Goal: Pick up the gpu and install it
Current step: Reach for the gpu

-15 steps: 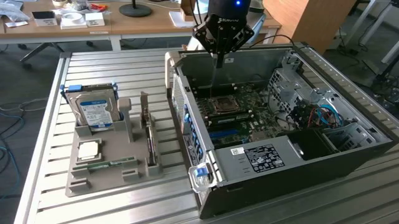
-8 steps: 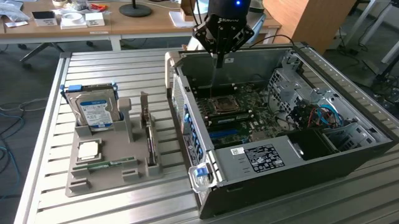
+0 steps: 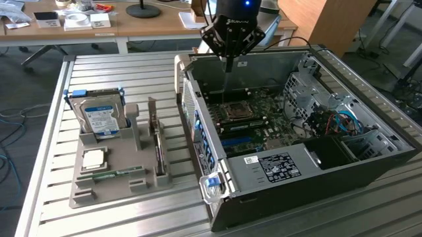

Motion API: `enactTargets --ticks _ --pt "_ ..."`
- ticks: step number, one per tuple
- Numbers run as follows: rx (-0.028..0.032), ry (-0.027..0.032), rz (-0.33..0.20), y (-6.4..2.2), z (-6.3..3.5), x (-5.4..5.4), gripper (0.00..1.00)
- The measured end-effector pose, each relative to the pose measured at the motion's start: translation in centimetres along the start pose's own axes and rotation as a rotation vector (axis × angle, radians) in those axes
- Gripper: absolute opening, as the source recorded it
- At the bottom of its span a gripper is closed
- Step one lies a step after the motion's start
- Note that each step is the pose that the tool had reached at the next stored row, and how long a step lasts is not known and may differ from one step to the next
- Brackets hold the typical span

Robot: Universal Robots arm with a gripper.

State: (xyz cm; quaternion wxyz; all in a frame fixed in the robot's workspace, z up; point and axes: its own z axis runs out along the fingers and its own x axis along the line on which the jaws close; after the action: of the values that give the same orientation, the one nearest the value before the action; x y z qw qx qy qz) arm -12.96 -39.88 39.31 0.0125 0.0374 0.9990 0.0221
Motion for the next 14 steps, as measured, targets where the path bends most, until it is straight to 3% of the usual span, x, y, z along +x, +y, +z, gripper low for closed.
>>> enactTargets --ticks 14 --pt "-0.0001 -0.0001 0.0 -0.02 0.0 0.31 0.11"
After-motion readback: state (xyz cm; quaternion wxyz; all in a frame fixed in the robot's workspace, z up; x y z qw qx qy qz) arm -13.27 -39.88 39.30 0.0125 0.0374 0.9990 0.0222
